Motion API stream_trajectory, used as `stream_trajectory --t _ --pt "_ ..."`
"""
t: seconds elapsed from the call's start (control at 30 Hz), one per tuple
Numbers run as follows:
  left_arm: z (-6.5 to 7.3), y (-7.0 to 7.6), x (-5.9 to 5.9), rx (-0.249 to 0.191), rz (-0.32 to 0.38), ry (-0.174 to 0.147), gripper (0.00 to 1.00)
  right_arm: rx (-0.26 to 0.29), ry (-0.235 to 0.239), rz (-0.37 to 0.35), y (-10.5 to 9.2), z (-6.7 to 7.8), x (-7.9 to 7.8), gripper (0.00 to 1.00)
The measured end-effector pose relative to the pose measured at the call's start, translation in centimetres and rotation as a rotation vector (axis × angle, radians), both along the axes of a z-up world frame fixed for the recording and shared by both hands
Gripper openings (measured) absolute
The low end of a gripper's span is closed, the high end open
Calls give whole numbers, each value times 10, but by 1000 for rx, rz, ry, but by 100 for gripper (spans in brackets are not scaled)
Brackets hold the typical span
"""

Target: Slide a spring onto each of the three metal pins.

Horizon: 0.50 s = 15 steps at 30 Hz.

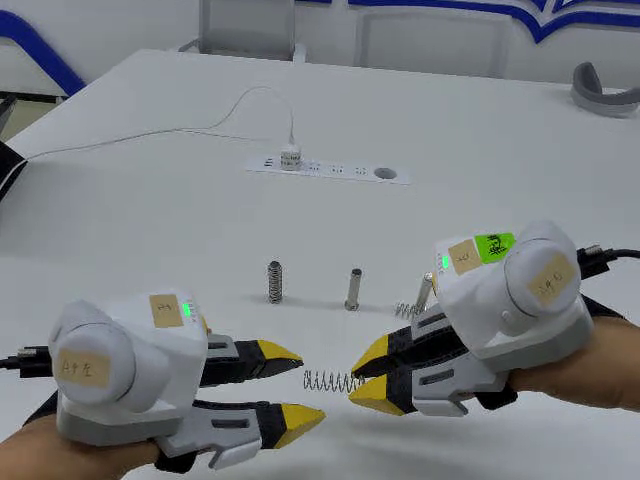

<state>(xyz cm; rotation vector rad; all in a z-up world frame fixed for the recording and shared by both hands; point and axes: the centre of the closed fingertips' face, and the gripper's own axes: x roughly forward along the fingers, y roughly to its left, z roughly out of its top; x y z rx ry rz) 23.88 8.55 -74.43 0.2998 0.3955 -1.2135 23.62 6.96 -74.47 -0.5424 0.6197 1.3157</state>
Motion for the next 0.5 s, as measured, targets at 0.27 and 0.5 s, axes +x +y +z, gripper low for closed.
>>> stream_trajectory --t 0.27,0.5 --pt "-4 -8 -6 37 -55 -29 25 -31 15 34 -2 -3 -8 12" --pt "-6 -8 -8 48 -70 -40 16 -33 30 46 -1 0 -12 12"
